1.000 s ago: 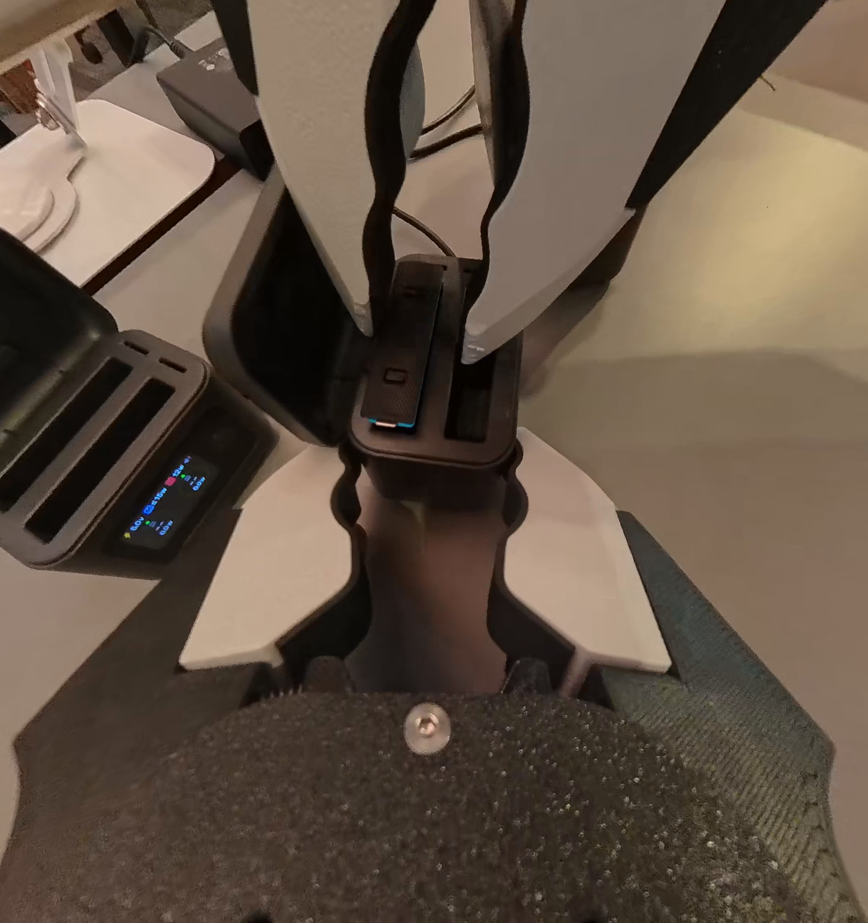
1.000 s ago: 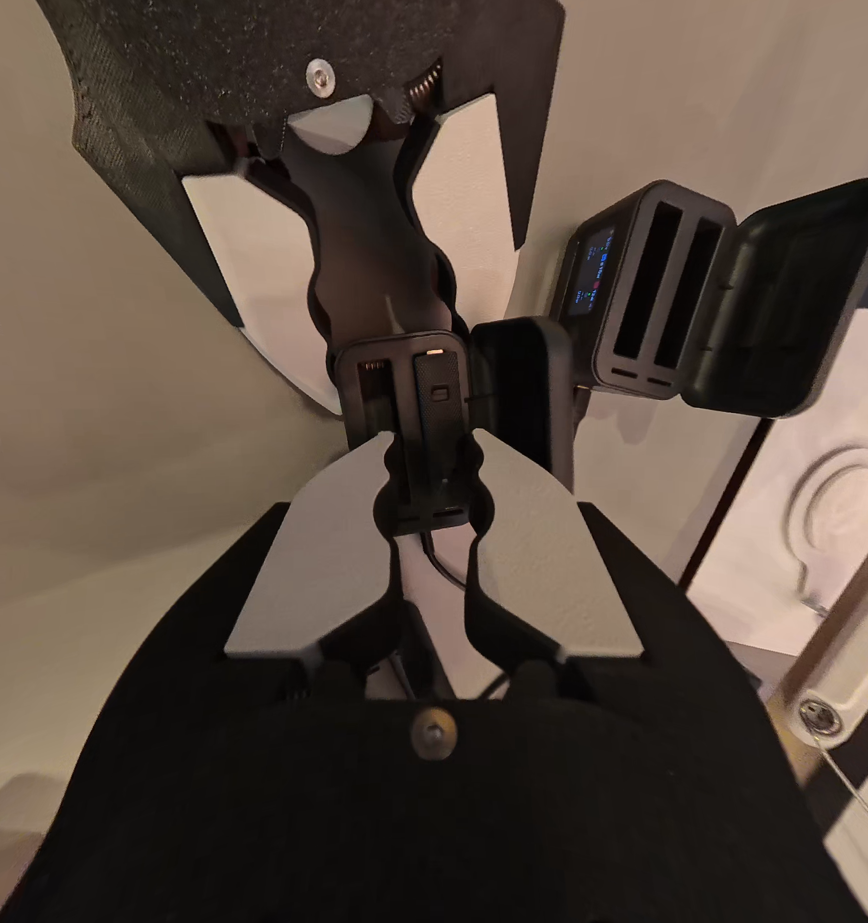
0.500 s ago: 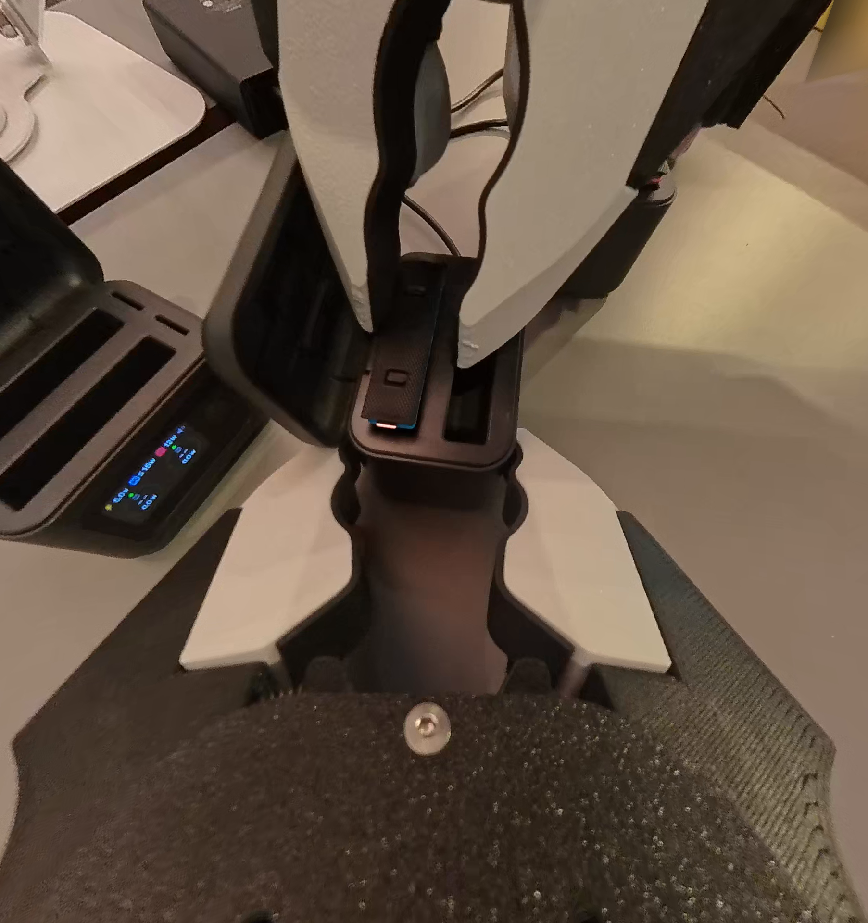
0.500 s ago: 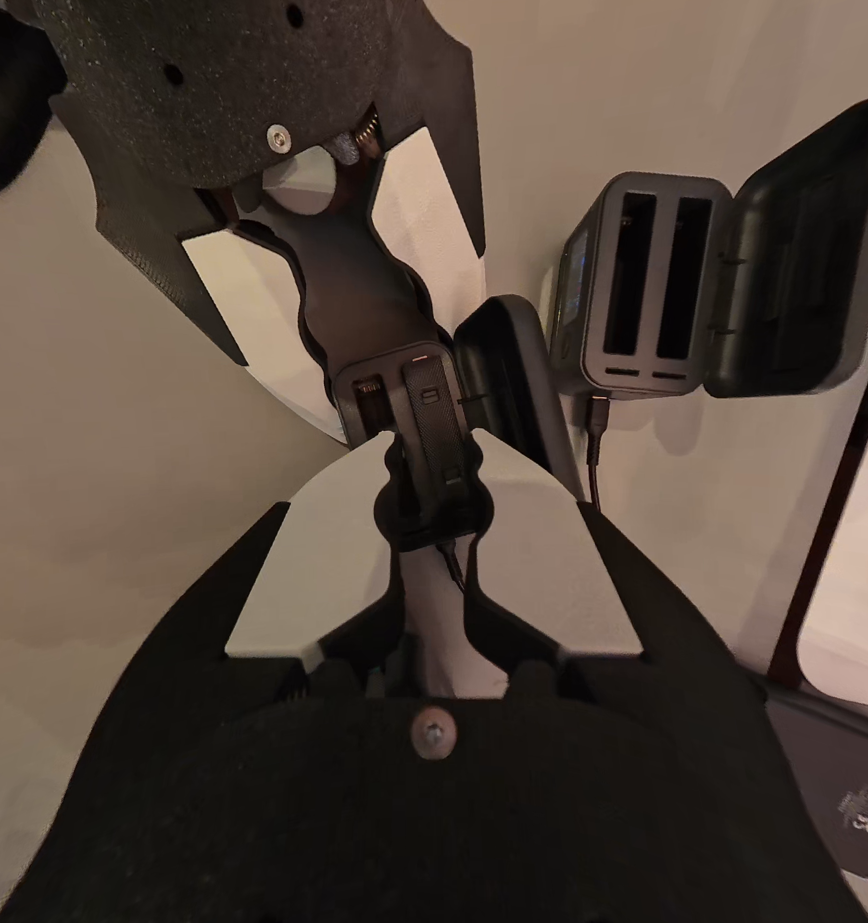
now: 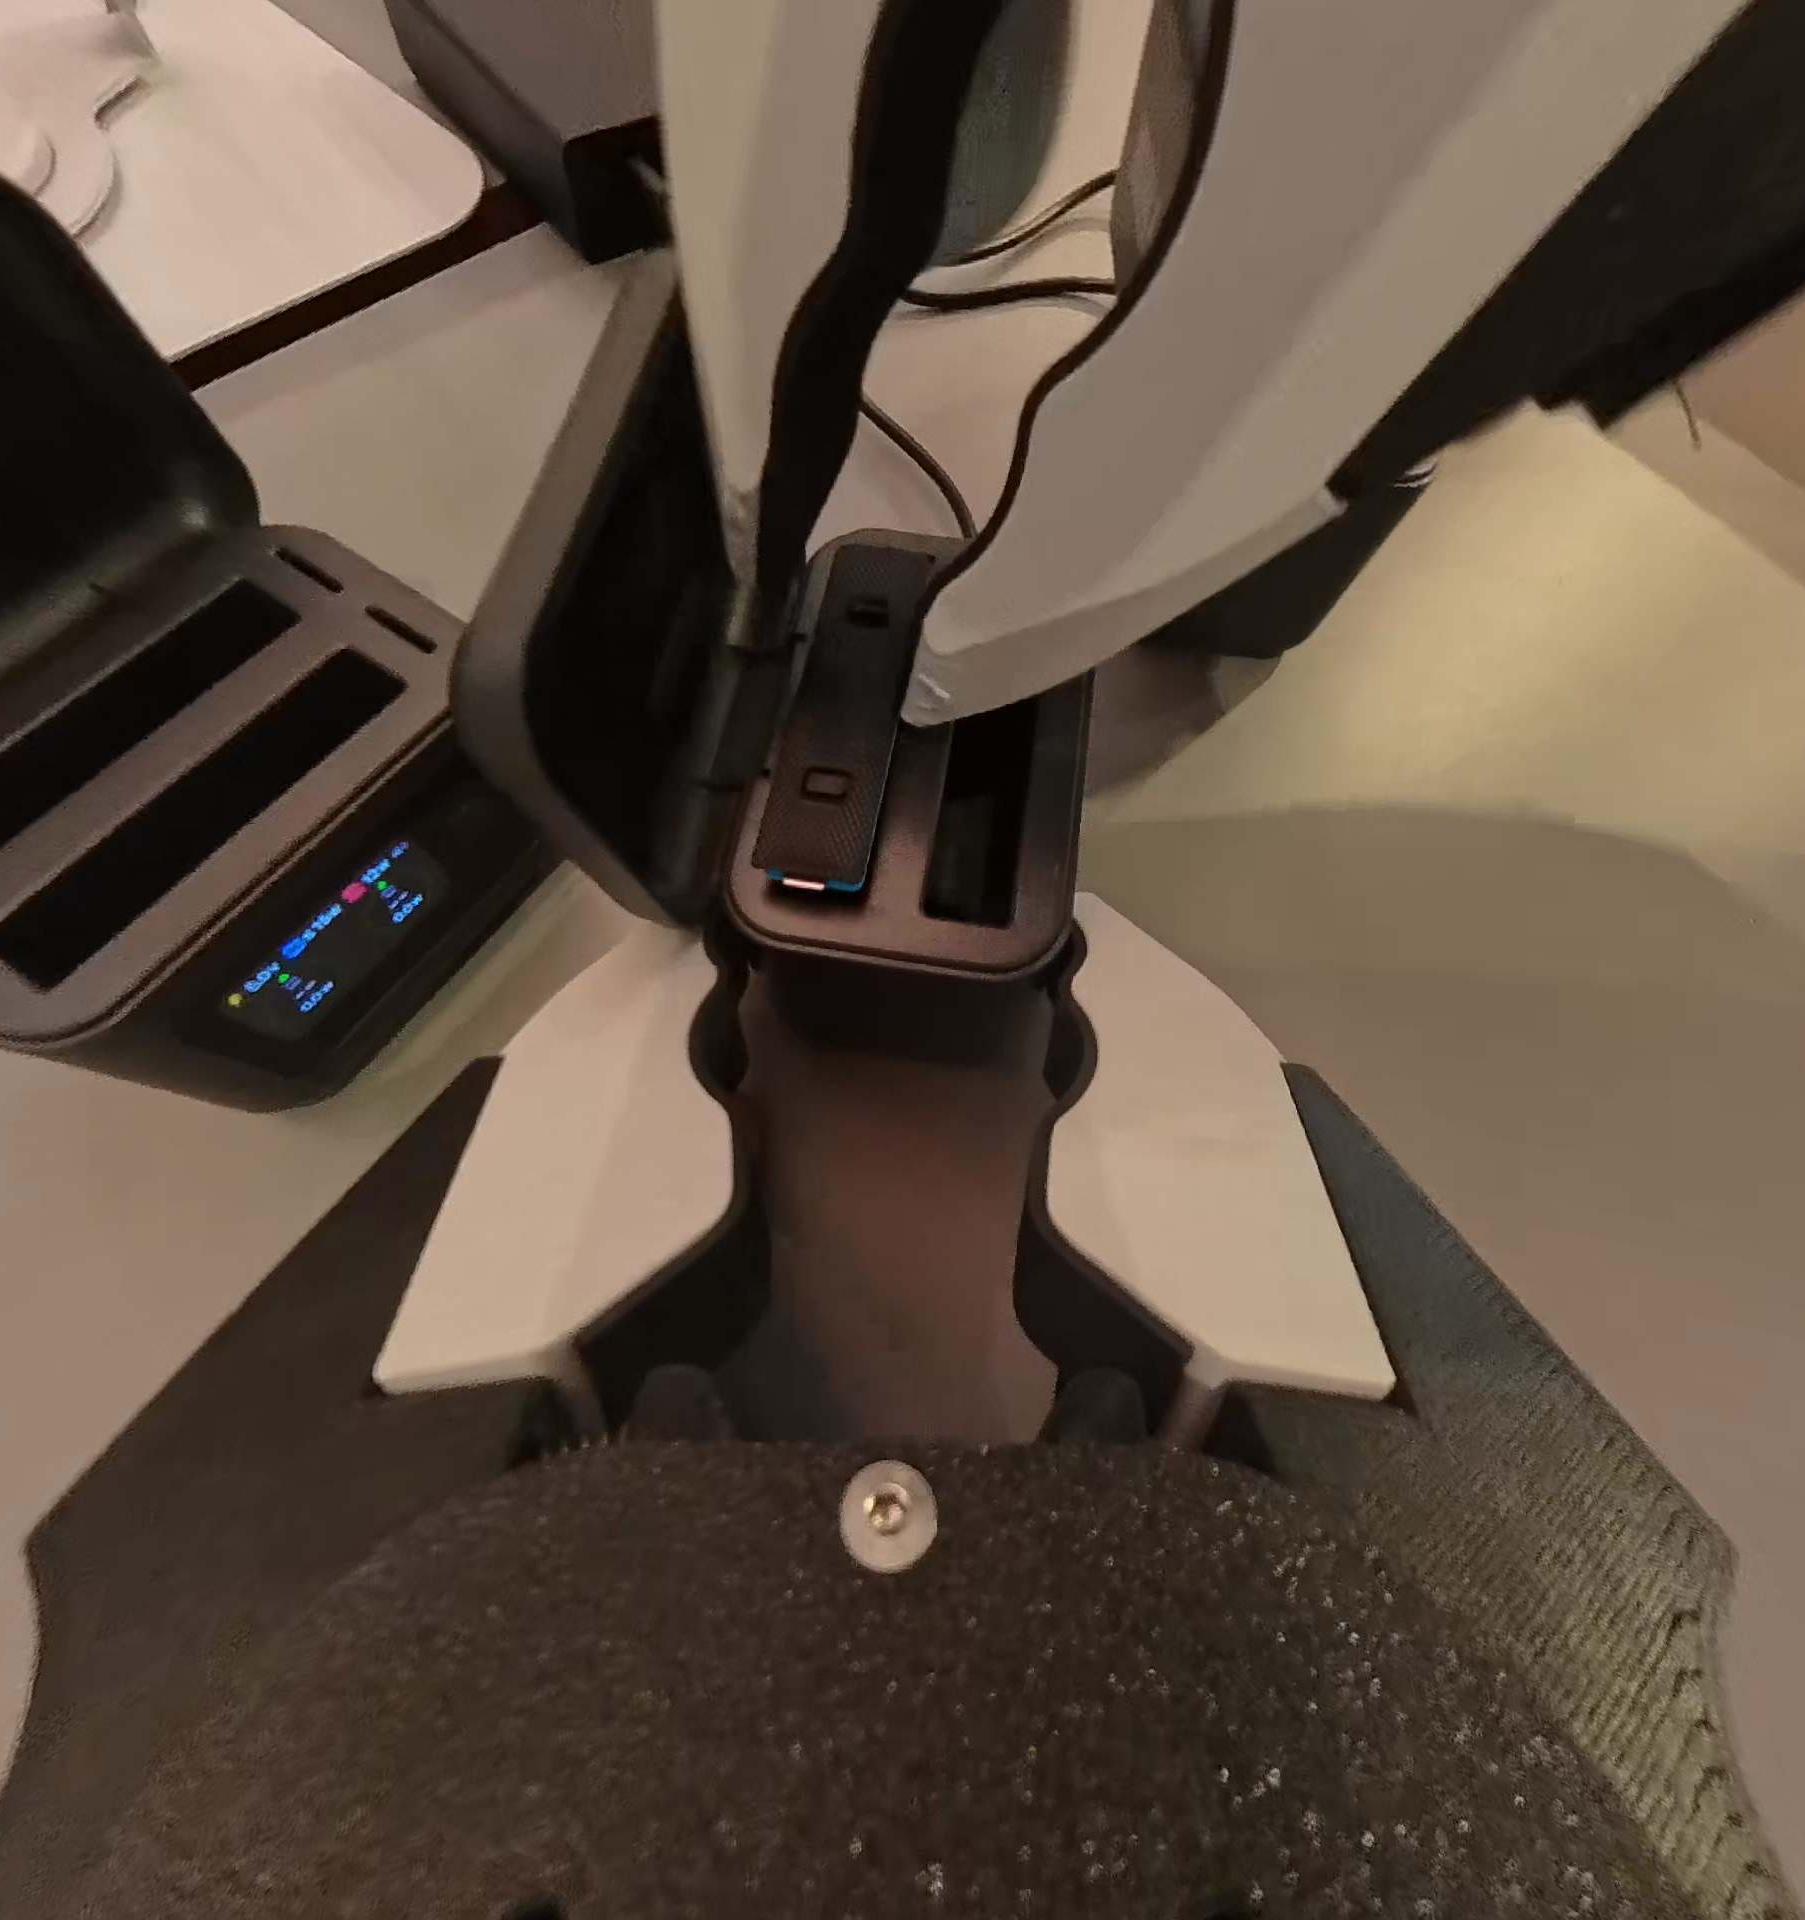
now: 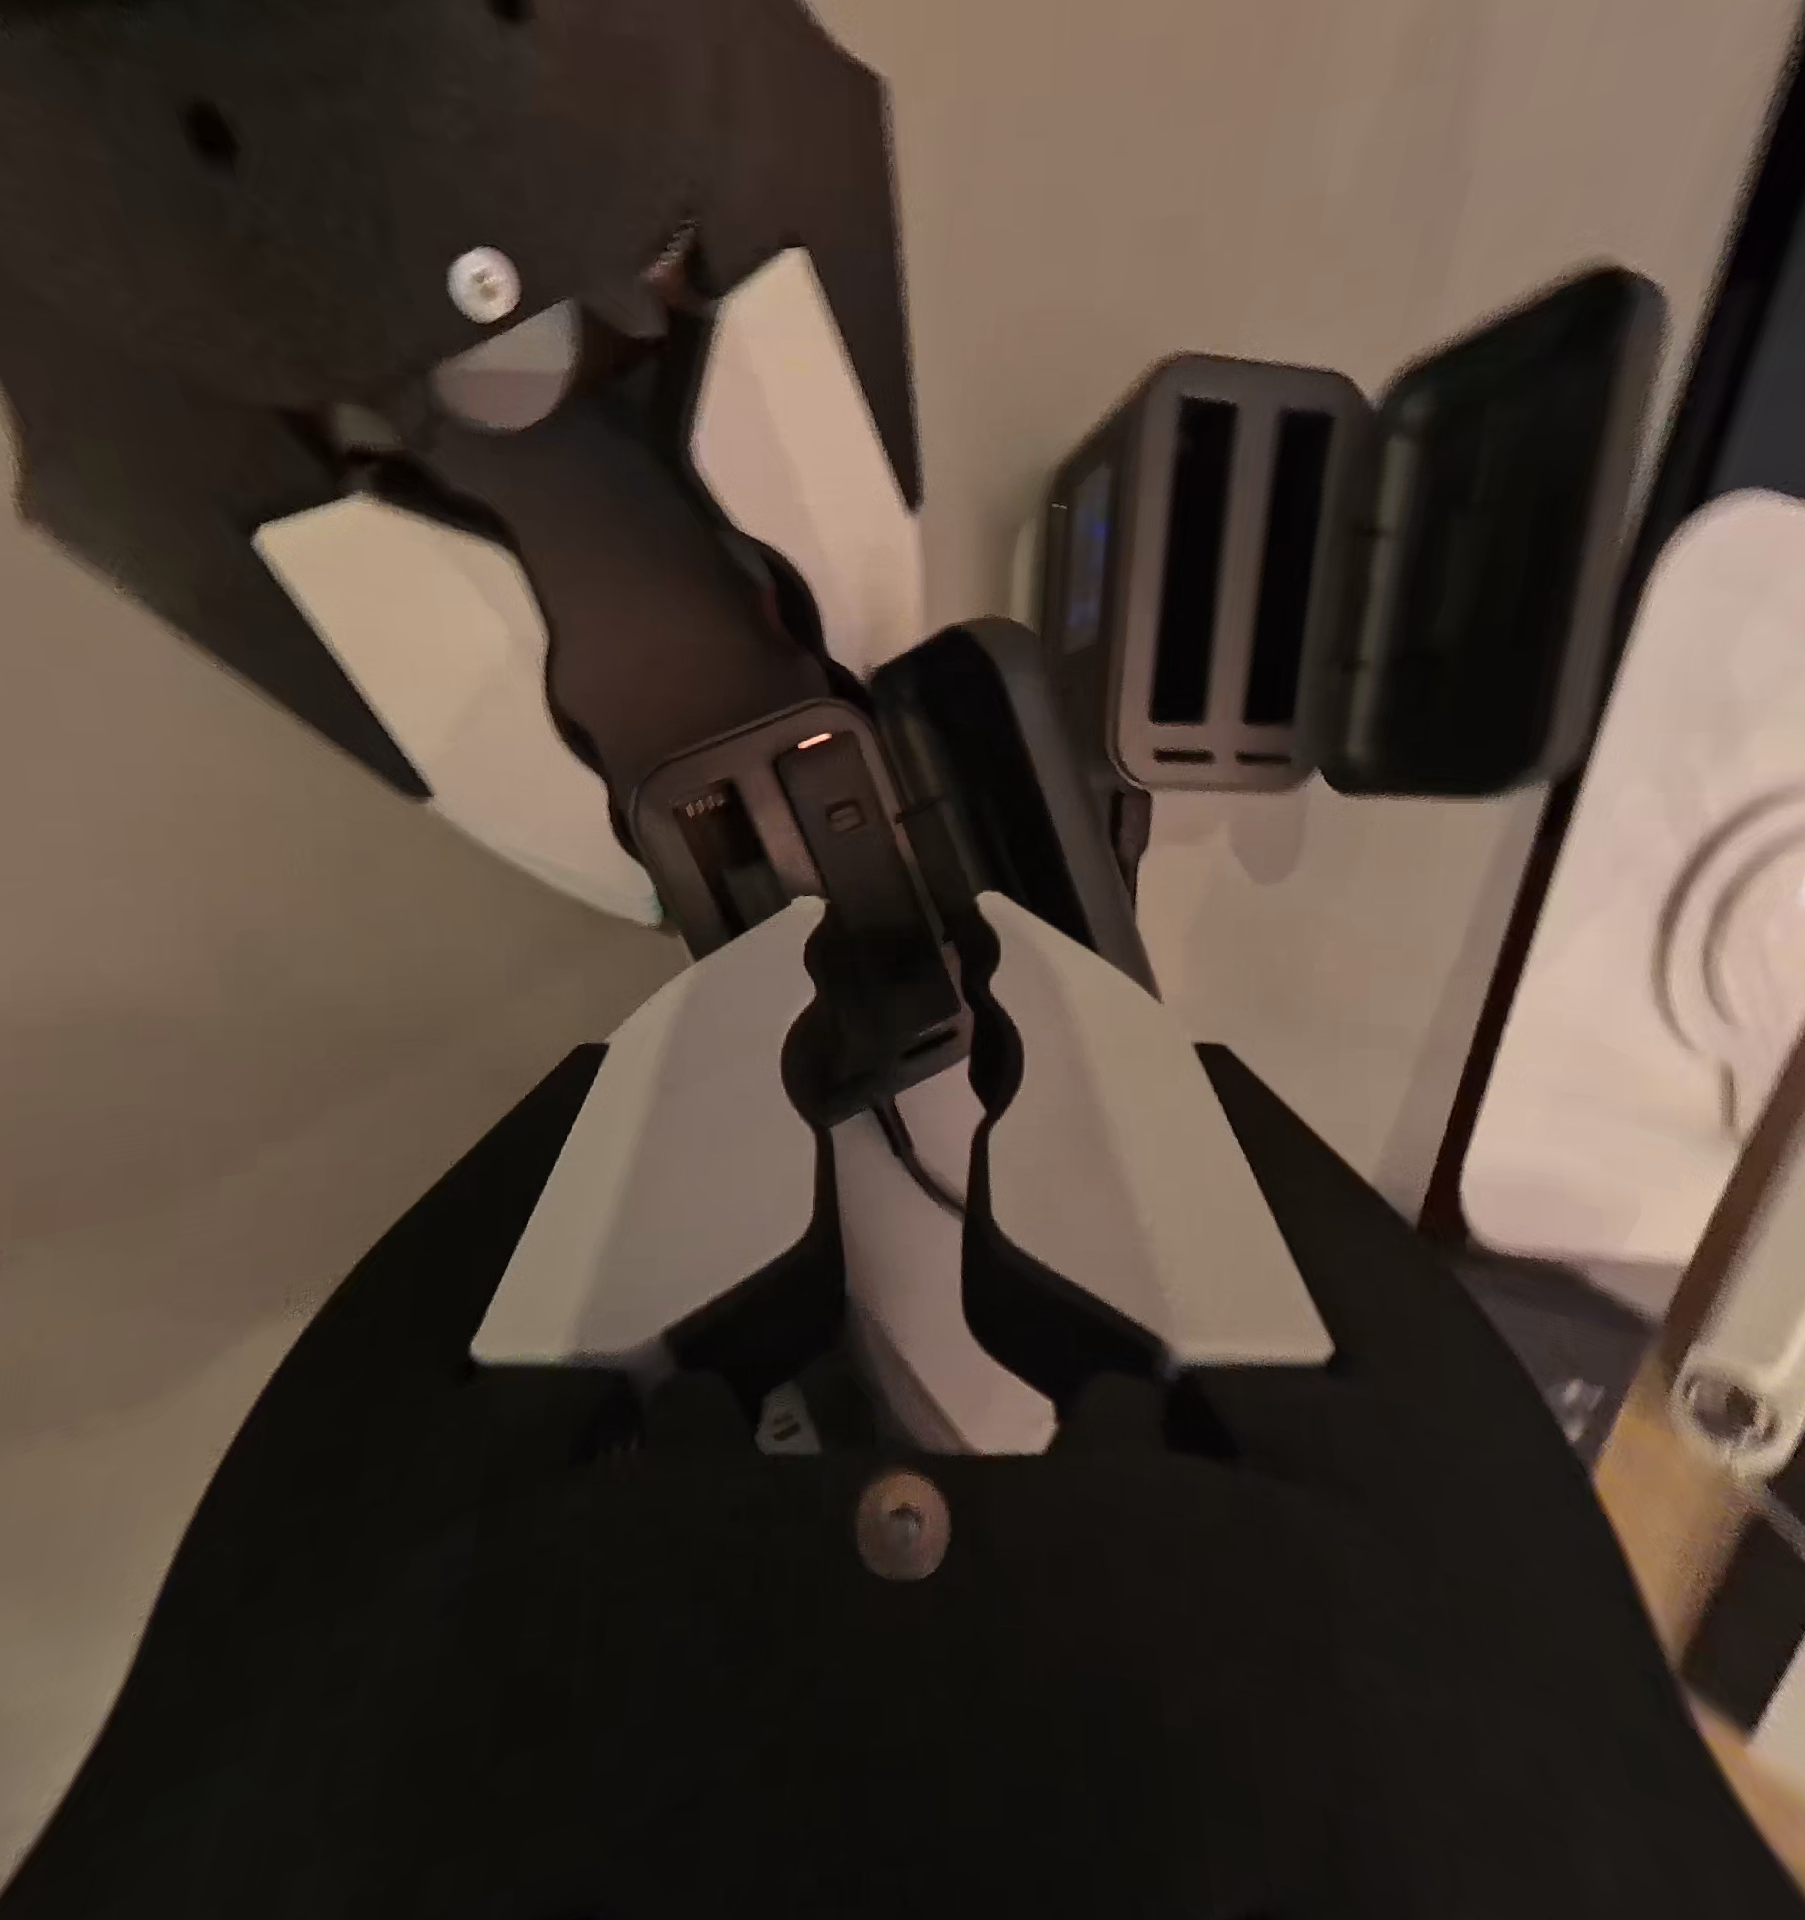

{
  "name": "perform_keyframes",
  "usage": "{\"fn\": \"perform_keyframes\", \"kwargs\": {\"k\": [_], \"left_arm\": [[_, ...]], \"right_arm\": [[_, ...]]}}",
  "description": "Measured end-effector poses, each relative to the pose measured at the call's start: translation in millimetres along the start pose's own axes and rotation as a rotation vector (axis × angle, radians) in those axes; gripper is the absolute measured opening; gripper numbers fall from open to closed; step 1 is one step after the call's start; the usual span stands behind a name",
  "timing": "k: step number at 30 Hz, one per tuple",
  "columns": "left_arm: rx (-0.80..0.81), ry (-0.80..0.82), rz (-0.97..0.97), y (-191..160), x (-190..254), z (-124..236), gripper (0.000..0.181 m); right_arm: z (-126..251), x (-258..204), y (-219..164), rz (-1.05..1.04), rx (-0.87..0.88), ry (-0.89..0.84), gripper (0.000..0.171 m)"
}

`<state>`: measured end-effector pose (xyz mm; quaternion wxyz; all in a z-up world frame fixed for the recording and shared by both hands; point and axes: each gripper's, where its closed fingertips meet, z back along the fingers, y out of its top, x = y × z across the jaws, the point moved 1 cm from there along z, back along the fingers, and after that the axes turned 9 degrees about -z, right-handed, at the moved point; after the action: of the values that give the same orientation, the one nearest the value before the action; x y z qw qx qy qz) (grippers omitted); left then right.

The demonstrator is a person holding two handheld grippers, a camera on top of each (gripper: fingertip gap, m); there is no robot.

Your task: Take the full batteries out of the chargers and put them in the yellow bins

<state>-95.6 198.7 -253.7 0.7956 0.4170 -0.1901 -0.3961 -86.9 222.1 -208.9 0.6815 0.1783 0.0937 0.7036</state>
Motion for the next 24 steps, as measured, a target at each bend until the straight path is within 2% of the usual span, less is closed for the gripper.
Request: {"fn": "perform_keyframes", "kwargs": {"k": [3,5,12,14,17,24], "left_arm": [[-0.005,0.035,0.011,-0.2,-1.3,-0.1,0.056],[-0.007,0.055,0.028,0.1,-1.6,-0.4,0.056],[-0.014,0.109,0.026,-1.4,-0.4,0.7,0.056],[-0.017,0.116,0.016,-1.7,0.0,0.6,0.056],[-0.019,0.119,0.005,-2.0,0.3,0.5,0.056],[-0.026,0.129,-0.034,-4.0,-1.3,1.9,0.056]], "right_arm": [[2.8,-3.1,-0.3,-0.301,0.027,-0.105,0.033],[3.3,-5.7,-3.1,-0.404,0.043,-0.205,0.045],[-5.8,-18.7,-0.2,-0.808,0.352,-0.330,0.072],[-6.4,-18.0,-2.5,-0.893,0.440,-0.363,0.074],[-3.7,-16.0,0.1,-0.965,0.542,-0.383,0.066],[-6.9,-10.7,1.2,-0.923,0.597,-0.415,0.058]]}}
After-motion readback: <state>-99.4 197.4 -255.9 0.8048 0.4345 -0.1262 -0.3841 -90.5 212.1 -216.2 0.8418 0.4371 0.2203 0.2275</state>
